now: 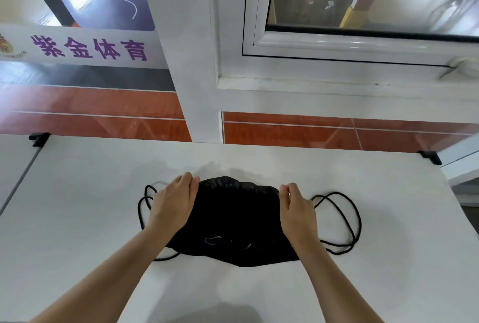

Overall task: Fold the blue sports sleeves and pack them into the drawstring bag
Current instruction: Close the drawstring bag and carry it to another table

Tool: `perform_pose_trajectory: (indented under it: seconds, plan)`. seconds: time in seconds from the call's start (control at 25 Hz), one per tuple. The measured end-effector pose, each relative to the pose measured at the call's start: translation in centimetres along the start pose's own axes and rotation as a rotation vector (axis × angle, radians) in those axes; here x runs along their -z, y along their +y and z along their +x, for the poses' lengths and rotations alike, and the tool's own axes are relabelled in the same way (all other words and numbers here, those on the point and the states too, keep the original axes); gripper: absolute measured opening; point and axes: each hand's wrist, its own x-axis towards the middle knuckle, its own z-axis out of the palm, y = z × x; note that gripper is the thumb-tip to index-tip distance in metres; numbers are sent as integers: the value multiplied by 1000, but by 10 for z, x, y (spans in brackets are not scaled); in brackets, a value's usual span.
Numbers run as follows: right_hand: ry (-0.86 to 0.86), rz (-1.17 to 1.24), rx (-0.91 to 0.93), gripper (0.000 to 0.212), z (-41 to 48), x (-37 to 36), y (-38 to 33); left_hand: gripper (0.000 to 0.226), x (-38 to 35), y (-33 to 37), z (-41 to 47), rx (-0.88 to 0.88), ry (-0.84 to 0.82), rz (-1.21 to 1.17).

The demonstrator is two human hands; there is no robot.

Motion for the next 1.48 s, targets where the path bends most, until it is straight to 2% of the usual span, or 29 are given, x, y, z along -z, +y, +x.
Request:
perform_pose_trajectory:
  seconds: [0.12,0.24,0.32,0.48,0.76,0.88,0.96,1.04,1.12,1.2,1.28,1.4,1.48]
  plan:
    - [-35,128,-62,24,-4,6,-7,34,12,1,1,-35,36,-78]
    - [-31,71,26,15,0,21,-6,33,26,2,8,-11,111,-17]
    - [30,84,57,11,17,44,0,44,38,-6,18,-4,112,-12]
    - [139,47,-123,10,52,91,37,60,63,-60,49,145,138,22]
    - [89,-58,-183,12,66,90,50,64,51,-72,69,311,68,35]
    - [74,-76,-230,23,77,84,49,62,48,-70,73,384,64,-1]
    - [-1,12,-262,38,84,74,36,54,44,-55,71,349,39,-10]
    - [-97,35,-190,48,85,58,22,39,35,-36,61,305,77,25]
    - [-75,38,-82,45,69,39,12,29,22,-19,38,172,144,-6]
    - [3,135,-48,32,41,19,6,24,3,-8,4,-41,102,-54]
    - [-64,214,-68,30,14,0,8,32,-13,-5,-24,-98,-48,-82]
    - [-290,250,-62,58,0,-19,16,55,-27,-17,-34,-21,-216,-80]
    - [-338,342,-136,67,2,-28,19,58,-29,-17,-29,12,-262,-121]
